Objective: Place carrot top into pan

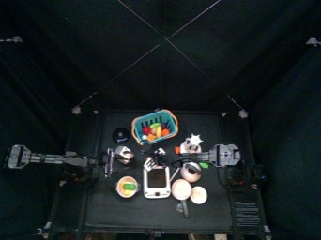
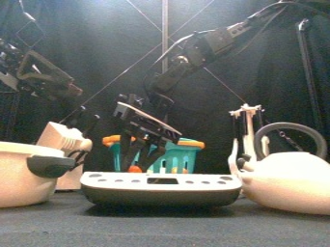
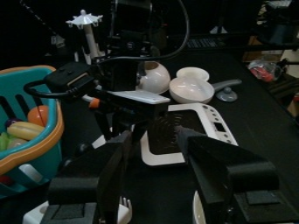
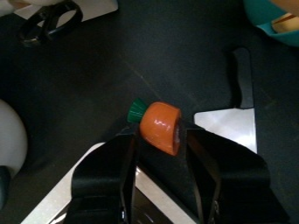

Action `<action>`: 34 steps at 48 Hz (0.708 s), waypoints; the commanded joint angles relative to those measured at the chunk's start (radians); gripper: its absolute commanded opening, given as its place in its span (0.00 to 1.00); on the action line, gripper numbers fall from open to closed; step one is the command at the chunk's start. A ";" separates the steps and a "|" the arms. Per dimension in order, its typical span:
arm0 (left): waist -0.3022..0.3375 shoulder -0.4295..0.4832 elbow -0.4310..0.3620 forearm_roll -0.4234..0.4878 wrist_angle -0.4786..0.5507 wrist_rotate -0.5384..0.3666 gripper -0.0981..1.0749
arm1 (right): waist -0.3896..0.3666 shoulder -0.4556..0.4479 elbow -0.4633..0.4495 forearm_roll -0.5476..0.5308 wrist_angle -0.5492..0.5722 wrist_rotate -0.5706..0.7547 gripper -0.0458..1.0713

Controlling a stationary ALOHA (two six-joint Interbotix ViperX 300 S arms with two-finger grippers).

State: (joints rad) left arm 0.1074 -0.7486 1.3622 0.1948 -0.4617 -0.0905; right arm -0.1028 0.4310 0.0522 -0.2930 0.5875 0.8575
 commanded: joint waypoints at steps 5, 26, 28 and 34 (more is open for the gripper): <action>0.002 0.003 -0.014 -0.002 -0.003 0.000 0.80 | 0.035 -0.143 0.005 -0.038 0.066 -0.018 0.53; 0.002 0.003 -0.021 0.000 -0.005 0.000 0.80 | 0.403 -0.517 0.474 0.124 0.149 0.061 0.53; 0.002 0.003 -0.021 -0.002 -0.003 0.000 0.80 | 0.423 -0.515 0.509 0.138 0.141 0.061 0.53; 0.003 0.003 -0.026 -0.002 -0.005 0.000 0.80 | 0.425 -0.489 0.552 0.150 0.109 0.060 0.55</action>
State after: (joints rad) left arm 0.1089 -0.7470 1.3606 0.1948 -0.4617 -0.0905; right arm 0.3252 -0.0476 0.6075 -0.1411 0.7102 0.9189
